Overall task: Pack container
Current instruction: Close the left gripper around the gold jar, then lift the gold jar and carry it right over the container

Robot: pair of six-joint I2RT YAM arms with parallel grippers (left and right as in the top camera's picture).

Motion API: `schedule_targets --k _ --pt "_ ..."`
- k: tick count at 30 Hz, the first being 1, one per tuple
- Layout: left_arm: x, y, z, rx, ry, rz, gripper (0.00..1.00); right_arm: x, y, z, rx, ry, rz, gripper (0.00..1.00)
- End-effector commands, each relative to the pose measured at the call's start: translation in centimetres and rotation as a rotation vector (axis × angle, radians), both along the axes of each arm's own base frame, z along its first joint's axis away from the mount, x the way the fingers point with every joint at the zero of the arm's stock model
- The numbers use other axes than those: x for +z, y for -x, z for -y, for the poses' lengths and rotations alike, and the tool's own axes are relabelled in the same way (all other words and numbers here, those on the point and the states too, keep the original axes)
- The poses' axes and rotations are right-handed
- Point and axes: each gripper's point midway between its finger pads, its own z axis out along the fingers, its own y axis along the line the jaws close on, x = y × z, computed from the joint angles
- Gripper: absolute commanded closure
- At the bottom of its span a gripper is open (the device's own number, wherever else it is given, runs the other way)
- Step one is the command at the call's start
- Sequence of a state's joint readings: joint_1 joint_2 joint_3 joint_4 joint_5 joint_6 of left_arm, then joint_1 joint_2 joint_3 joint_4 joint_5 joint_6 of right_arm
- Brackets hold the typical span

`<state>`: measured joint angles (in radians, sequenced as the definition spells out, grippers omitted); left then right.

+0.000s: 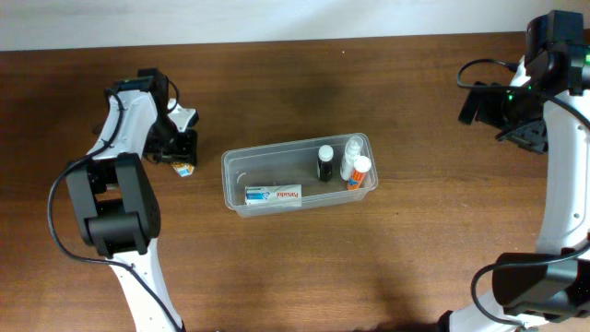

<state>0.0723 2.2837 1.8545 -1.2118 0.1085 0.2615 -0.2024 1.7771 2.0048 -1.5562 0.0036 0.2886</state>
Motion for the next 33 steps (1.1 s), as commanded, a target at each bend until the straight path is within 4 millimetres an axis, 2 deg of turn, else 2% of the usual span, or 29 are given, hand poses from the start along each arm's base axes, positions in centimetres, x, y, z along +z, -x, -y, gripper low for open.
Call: schedule_targets --k 1,10,20,25,33 --pt "1.3 -1.1 0.5 0.019 0.032 0.024 0.69 0.3 0.0 0.2 -0.009 0.009 0.007 0.02" --pt "6.9 -1.9 1.9 0.005 0.072 0.054 0.68 0.2 0.0 0.2 -0.009 0.009 0.007 0.02" --pt "12.6 -1.2 5.5 -0.081 0.073 0.080 0.68 0.2 0.0 0.2 -0.009 0.009 0.007 0.02" --pt "14.1 -0.5 7.7 -0.140 0.071 0.090 0.68 0.2 0.0 0.2 -0.009 0.009 0.007 0.02" --pt "14.7 0.5 12.4 -0.250 0.081 0.099 0.68 0.3 0.0 0.2 -0.009 0.009 0.007 0.02"
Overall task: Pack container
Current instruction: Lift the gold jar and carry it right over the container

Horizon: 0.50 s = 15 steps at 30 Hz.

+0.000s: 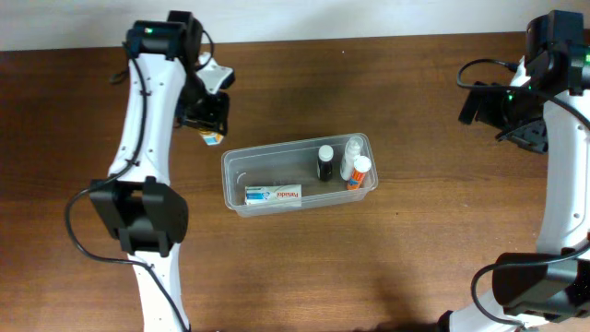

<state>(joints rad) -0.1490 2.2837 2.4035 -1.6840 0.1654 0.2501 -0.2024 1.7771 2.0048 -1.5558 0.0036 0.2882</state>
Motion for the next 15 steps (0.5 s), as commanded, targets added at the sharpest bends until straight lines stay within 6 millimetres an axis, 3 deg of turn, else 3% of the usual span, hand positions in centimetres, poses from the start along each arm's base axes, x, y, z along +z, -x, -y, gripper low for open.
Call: schedule_targets --k 1,9,15 --pt "1.0 0.5 2.7 -0.057 0.023 0.025 0.68 0.2 0.0 0.2 -0.009 0.009 0.006 0.02" --pt "1.0 2.4 7.8 -0.175 0.019 0.022 0.68 0.2 0.0 0.2 -0.009 0.009 0.006 0.02" --pt "0.9 3.2 9.7 -0.189 -0.007 0.021 0.68 0.2 0.0 0.2 -0.009 0.009 0.006 0.02"
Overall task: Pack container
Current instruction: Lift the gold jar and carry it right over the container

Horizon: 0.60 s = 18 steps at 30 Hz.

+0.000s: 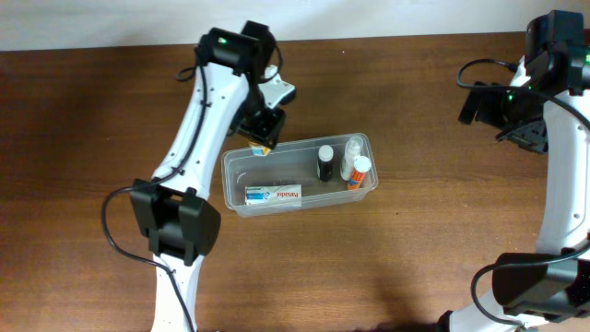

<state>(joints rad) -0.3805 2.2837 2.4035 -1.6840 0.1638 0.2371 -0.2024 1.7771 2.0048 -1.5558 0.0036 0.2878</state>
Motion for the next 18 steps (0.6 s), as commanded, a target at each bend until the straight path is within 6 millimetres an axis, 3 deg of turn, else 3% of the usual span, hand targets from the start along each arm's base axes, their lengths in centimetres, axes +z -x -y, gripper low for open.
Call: schedule_targets --k 1,5,18 --pt "0.9 0.1 0.4 0.043 -0.008 0.021 0.68 0.2 0.0 0.2 -0.010 0.009 0.006 0.02" --pt "0.2 0.3 0.2 0.098 -0.041 0.005 0.68 0.2 0.0 0.2 -0.010 0.009 0.006 0.02" --pt "-5.1 1.4 0.2 0.138 -0.086 -0.090 0.68 0.2 0.0 0.2 -0.010 0.009 0.006 0.02"
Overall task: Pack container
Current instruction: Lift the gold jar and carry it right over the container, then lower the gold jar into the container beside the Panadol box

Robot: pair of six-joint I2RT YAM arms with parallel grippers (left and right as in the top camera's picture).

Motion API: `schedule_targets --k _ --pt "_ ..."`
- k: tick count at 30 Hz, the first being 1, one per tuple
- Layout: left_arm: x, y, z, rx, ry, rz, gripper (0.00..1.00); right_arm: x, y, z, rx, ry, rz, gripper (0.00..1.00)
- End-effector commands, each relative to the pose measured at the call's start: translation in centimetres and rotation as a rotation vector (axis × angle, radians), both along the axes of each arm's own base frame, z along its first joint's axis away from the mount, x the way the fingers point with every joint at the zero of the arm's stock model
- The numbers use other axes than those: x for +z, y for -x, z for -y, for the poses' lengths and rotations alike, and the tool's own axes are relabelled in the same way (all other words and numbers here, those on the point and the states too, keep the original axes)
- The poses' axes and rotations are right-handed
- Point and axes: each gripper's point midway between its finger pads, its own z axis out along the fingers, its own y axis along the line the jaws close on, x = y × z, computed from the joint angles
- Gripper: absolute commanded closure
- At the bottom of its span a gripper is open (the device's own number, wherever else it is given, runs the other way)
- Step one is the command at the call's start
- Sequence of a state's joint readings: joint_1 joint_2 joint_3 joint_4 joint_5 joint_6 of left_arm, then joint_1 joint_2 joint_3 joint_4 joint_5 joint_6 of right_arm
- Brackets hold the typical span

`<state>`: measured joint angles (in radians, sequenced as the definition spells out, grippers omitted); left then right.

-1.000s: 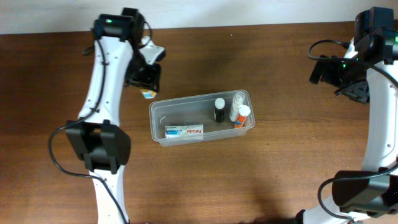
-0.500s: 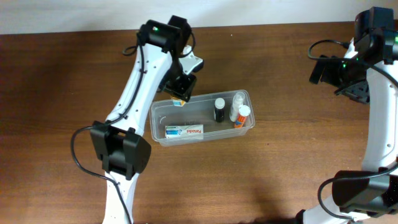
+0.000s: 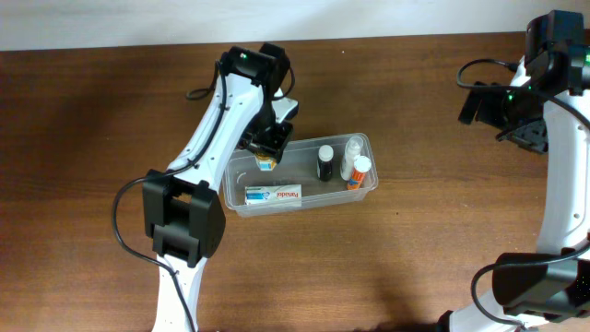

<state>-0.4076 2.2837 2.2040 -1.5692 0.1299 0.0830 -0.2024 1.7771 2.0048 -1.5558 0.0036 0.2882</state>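
A clear plastic container [image 3: 367,187] lies at the table's middle. Inside it are a toothpaste box [image 3: 273,195], a black bottle [image 3: 324,163], a clear bottle [image 3: 351,153] and an orange-capped tube [image 3: 358,172]. My left gripper [image 3: 268,157] hangs over the container's left half, shut on a small orange and yellow item [image 3: 265,163]. My right gripper [image 3: 530,136] stays far off at the right edge; its jaws are not readable.
Brown wooden table [image 3: 415,258] with a white wall strip along the back. The left arm's links reach from the front left across to the container. The right arm stands along the right edge.
My left gripper has moved a little right and toward the front with the small item, from the container's back left rim to above its left half. The right arm is unchanged.
My left gripper was at the table's left, down at a small orange item on the wood. Then it held the item farther right near the back, then at the container's back left rim, and now over the container's inside.
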Motion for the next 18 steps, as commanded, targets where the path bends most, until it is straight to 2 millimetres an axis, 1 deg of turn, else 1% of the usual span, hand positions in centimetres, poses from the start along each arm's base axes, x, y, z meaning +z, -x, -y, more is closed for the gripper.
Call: schedule_targets --k 1,6,12,18 --pt "-0.4 0.3 0.1 0.013 -0.008 -0.005 0.69 0.2 0.0 0.2 -0.009 0.009 0.006 0.02" --pt "-1.6 0.1 0.5 -0.007 -0.006 0.006 0.69 0.2 0.0 0.2 -0.009 0.009 0.006 0.02" --pt "-3.4 0.4 1.2 -0.125 0.005 0.014 0.68 0.2 0.0 0.2 -0.009 0.009 0.006 0.02" --pt "-4.4 0.1 1.1 -0.196 -0.007 0.039 0.68 0.2 0.0 0.2 -0.009 0.009 0.006 0.02"
